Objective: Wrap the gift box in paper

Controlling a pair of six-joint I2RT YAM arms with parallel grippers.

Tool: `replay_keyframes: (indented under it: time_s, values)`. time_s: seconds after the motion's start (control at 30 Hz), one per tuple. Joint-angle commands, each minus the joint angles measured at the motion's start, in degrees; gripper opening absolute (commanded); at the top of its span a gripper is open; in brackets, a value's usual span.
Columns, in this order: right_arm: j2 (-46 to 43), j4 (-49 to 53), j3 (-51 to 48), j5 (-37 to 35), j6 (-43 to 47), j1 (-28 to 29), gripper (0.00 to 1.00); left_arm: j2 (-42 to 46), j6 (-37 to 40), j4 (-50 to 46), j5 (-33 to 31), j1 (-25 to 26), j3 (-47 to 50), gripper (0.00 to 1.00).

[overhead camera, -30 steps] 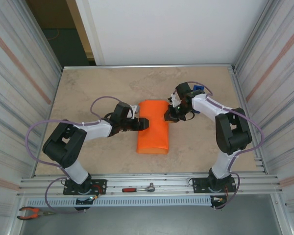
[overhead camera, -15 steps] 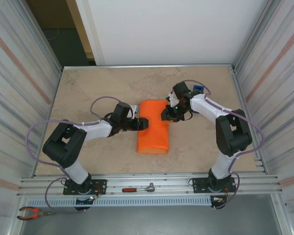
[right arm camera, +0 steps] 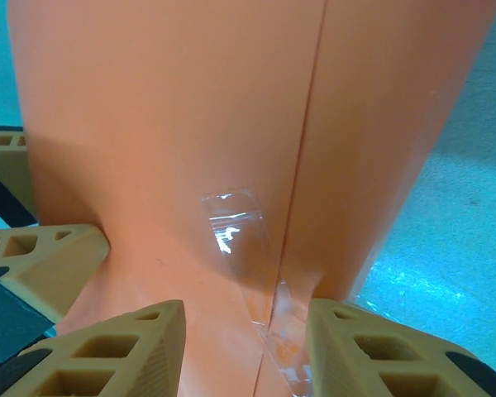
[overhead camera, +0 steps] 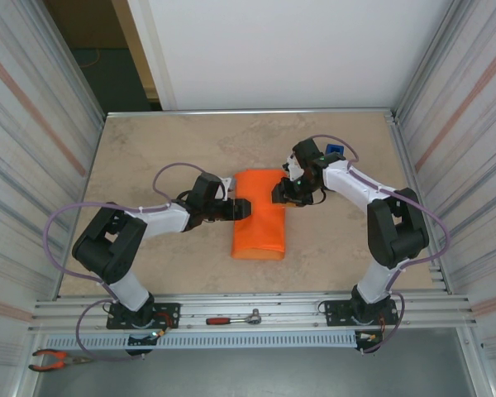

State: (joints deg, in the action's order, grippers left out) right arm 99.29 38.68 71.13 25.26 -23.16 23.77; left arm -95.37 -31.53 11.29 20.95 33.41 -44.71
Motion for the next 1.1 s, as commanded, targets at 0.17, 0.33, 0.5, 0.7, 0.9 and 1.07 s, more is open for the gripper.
replay_keyframes:
  time_s: [0.17, 0.33, 0.5, 0.7, 0.9, 1.07]
  values:
    - [-2.94, 1.07, -2.2, -5.23, -1.58, -0.3, 0.49, -3.79, 0.42, -10.14, -5.74, 0.16, 3.25, 0.63]
    - [-7.38, 0.26, -3.96, -8.41, -2.79, -0.81, 0.51, -3.76, 0.37, -10.0, -5.66, 0.25, 3.28, 0.63]
    - [-9.66, 1.26, -4.35, -11.46, -2.34, -0.01, 0.39, -3.68, 0.41, -9.97, -5.62, 0.12, 3.59, 0.63]
    - [-7.03, 3.57, -2.53, -17.24, -0.36, 2.64, 0.1, -3.61, 0.42, -9.86, -5.58, 0.12, 3.73, 0.63]
    - [-3.1, 3.66, -1.61, -22.18, 0.66, 4.99, 0.04, -3.81, 0.13, -9.79, -5.5, 0.22, 3.17, 0.63]
    - [-0.65, 1.21, -2.2, -20.23, -0.53, 6.17, 0.02, -3.72, 0.25, -10.15, -5.61, 0.28, 2.95, 0.63]
